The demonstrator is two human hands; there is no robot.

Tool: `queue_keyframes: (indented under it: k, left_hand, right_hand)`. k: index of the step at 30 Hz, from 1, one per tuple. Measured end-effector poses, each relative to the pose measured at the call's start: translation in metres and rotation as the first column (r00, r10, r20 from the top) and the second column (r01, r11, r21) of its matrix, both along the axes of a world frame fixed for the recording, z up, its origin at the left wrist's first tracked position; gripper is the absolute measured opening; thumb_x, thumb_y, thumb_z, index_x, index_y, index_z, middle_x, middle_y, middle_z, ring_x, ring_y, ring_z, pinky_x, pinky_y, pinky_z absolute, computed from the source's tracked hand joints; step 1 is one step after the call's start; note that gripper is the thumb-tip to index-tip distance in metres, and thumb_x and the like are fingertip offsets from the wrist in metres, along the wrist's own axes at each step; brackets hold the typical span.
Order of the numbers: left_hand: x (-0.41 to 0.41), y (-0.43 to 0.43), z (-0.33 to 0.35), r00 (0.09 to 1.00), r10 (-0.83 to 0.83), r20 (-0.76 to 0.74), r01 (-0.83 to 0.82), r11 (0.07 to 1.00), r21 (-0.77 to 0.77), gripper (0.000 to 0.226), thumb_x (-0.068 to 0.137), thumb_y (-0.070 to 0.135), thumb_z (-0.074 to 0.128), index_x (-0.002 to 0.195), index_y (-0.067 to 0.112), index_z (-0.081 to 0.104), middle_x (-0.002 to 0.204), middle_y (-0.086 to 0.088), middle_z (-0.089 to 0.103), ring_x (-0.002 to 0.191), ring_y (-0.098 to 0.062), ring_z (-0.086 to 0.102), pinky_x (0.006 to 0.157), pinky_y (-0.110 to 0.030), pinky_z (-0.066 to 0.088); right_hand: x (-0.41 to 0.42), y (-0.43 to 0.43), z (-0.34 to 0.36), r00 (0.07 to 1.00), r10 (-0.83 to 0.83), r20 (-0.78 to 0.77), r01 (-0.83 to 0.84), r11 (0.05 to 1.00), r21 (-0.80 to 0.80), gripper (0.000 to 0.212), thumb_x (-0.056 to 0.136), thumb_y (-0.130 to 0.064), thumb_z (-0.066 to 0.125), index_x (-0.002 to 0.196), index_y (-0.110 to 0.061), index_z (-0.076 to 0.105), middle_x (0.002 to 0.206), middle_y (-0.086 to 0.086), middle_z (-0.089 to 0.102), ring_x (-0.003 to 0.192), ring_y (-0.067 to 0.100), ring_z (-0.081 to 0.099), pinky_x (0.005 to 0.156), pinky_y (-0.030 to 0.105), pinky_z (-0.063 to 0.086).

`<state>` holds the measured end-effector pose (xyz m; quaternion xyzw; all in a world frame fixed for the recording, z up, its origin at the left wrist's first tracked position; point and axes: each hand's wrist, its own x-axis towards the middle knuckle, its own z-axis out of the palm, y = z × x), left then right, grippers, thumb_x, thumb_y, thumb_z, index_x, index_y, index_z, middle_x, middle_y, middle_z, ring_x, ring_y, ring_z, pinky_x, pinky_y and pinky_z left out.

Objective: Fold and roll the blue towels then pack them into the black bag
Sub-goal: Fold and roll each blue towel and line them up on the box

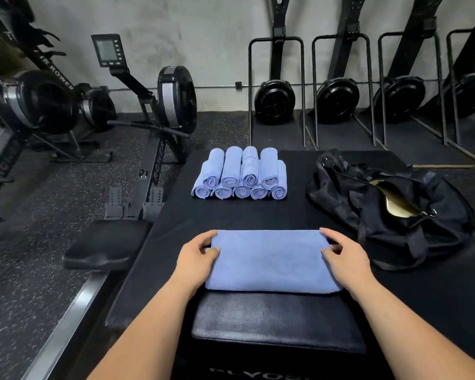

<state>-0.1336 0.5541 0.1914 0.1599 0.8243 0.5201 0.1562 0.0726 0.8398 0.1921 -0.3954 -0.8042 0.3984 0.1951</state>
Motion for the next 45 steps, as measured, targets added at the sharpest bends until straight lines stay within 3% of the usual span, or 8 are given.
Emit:
queue_keyframes:
  k: [7,15,19,22,26,31,39,45]
  left_hand:
    - [0.006,0.003,-0.006,0.99,-0.064,-0.122,0.045,0.987,-0.156,0.05,0.094,0.024,0.073,0.142,0.031,0.06,0.128,0.015,0.063,0.099,0.008,0.06,0.081,-0.008,0.04]
    - [0.019,0.014,-0.002,0.952,-0.155,-0.266,0.071,0.952,-0.299,0.064,0.087,0.009,0.065,0.149,0.013,0.051,0.156,-0.008,0.03,0.131,-0.023,0.051,0.107,-0.023,0.037]
    - [0.033,0.035,0.002,0.762,-0.249,-0.597,-0.108,0.861,-0.497,0.065,0.08,0.022,0.064,0.144,0.01,0.058,0.157,-0.021,0.041,0.135,-0.042,0.044,0.11,-0.048,0.044]
    - [0.05,0.068,0.004,0.747,-0.433,-0.505,0.077,0.81,-0.581,0.07,0.089,0.032,0.039,0.154,0.008,0.048,0.168,-0.019,0.03,0.154,-0.042,0.026,0.127,-0.047,0.023]
    - [0.055,0.074,-0.015,0.741,-0.553,-0.382,0.139,0.682,-0.718,0.07,0.105,0.054,0.017,0.168,0.023,0.015,0.177,-0.004,-0.002,0.163,-0.027,-0.005,0.131,-0.046,0.003]
    - [0.045,0.041,-0.03,0.731,-0.559,-0.391,0.061,0.623,-0.779,0.089,0.09,0.079,-0.003,0.168,0.035,-0.001,0.174,0.002,-0.018,0.16,-0.02,-0.02,0.13,-0.047,-0.004]
    - [0.041,0.008,-0.029,0.75,-0.524,-0.404,0.022,0.63,-0.776,0.088,0.093,0.072,-0.003,0.168,0.026,-0.005,0.174,0.003,-0.02,0.161,-0.021,-0.016,0.131,-0.045,0.0]
    - [0.048,-0.004,-0.027,0.774,-0.391,-0.498,-0.081,0.719,-0.691,0.077,0.099,0.053,0.01,0.168,0.02,0.017,0.176,-0.002,0.008,0.163,-0.021,0.002,0.131,-0.046,0.009]
  right_hand:
    - [0.0,-0.002,-0.01,1.0,0.009,0.0,-0.009,0.994,0.107,0.042,0.092,-0.005,0.065,0.13,-0.021,0.073,0.135,-0.005,0.068,0.113,0.018,0.062,0.095,0.025,0.039]
    - [-0.007,-0.009,-0.01,0.991,-0.014,0.134,-0.013,0.979,0.203,0.046,0.09,-0.001,0.059,0.134,-0.008,0.068,0.147,0.009,0.059,0.131,0.03,0.055,0.108,0.03,0.04]
    - [-0.017,-0.024,-0.001,0.918,-0.114,0.379,-0.087,0.876,0.474,0.052,0.088,-0.012,0.058,0.141,-0.013,0.062,0.161,0.009,0.042,0.133,0.035,0.043,0.1,0.046,0.049]
    - [-0.04,-0.046,0.001,0.923,0.094,0.373,-0.31,0.757,0.575,0.053,0.089,-0.025,0.059,0.141,-0.012,0.062,0.159,0.011,0.046,0.138,0.036,0.047,0.105,0.047,0.049]
    - [-0.047,-0.062,-0.019,0.774,0.31,0.552,-0.566,0.729,0.385,0.083,0.093,-0.067,0.005,0.165,-0.031,0.026,0.176,-0.003,0.007,0.162,0.025,0.005,0.129,0.045,0.015]
    - [-0.023,-0.052,-0.026,0.786,0.211,0.581,-0.507,0.757,0.412,0.086,0.089,-0.076,-0.007,0.166,-0.041,0.006,0.175,-0.007,-0.012,0.161,0.018,-0.013,0.131,0.043,0.001]
    - [-0.013,-0.059,-0.02,0.794,0.138,0.592,-0.447,0.793,0.414,0.091,0.086,-0.078,-0.012,0.166,-0.039,0.003,0.175,-0.003,-0.013,0.161,0.022,-0.011,0.13,0.044,0.002]
    - [-0.005,-0.076,-0.014,0.766,0.048,0.641,-0.371,0.848,0.379,0.076,0.1,-0.073,0.006,0.167,-0.037,0.002,0.175,0.0,-0.015,0.161,0.026,-0.012,0.129,0.049,0.001]
